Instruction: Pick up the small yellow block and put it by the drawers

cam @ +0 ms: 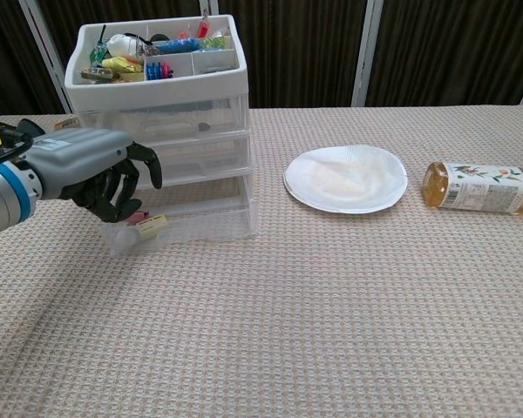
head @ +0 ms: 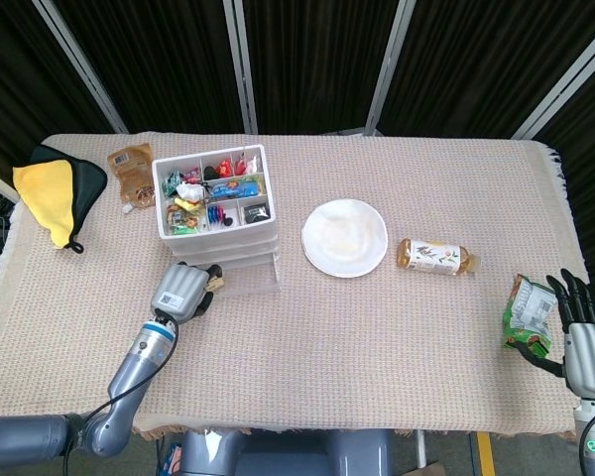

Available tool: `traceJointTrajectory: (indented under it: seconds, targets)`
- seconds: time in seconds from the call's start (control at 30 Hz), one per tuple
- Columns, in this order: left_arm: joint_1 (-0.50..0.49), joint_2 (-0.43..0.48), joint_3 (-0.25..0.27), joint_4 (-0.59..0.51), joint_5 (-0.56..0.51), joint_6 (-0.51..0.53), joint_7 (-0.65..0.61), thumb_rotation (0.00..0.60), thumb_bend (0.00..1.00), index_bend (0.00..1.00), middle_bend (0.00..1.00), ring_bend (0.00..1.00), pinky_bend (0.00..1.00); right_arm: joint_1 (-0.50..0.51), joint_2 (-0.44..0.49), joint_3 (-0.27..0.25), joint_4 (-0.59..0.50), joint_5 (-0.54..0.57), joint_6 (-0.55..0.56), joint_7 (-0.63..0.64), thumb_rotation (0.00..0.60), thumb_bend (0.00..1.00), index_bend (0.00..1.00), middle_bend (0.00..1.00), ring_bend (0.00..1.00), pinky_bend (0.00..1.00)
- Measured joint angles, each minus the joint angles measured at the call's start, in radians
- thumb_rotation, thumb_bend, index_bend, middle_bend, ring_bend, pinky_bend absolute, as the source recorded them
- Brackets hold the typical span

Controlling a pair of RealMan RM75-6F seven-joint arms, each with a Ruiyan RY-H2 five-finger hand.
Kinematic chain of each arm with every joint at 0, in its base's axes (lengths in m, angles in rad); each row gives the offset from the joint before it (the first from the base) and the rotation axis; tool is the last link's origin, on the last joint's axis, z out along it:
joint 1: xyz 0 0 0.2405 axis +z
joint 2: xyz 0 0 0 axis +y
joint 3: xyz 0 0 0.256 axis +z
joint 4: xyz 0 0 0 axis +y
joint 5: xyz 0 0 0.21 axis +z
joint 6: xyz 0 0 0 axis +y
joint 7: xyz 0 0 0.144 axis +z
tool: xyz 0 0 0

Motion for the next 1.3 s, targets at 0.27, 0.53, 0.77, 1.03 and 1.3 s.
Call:
traceJointTrajectory:
  seconds: [0.27, 0.53, 0.77, 1.03, 1.3]
  targets:
    - [-0.017, 0.100, 0.139, 0.048, 0.304, -0.063, 0.000, 0.600, 0.71, 0.39, 0.18, 0.11, 0.24, 0.000, -0.004, 0.003, -0.004, 0.005, -0.001, -0.002, 0.600, 0.05, 0.09, 0.00, 0.00, 0.00]
    - [-0.070, 0.170, 0.239, 0.099, 0.525, -0.177, -0.016, 0.600, 0.72, 0.38, 0.16, 0.09, 0.22, 0.000, -0.003, 0.005, -0.007, 0.009, -0.003, 0.001, 0.600, 0.05, 0.09, 0.00, 0.00, 0.00]
    - [-0.097, 0.166, 0.273, 0.133, 0.612, -0.234, -0.019, 0.600, 0.72, 0.38, 0.16, 0.09, 0.22, 0.000, -0.001, 0.005, -0.008, 0.011, -0.005, 0.006, 0.600, 0.05, 0.09, 0.00, 0.00, 0.00]
    - [-0.108, 0.140, 0.264, 0.155, 0.613, -0.282, -0.022, 0.600, 0.73, 0.37, 0.16, 0.09, 0.22, 0.000, 0.001, 0.006, -0.009, 0.012, -0.007, 0.008, 0.600, 0.05, 0.09, 0.00, 0.00, 0.00]
    - [-0.111, 0.106, 0.235, 0.188, 0.586, -0.318, -0.028, 0.600, 0.73, 0.37, 0.15, 0.08, 0.22, -0.001, 0.001, 0.006, -0.011, 0.014, -0.009, 0.008, 0.600, 0.05, 0.09, 0.00, 0.00, 0.00]
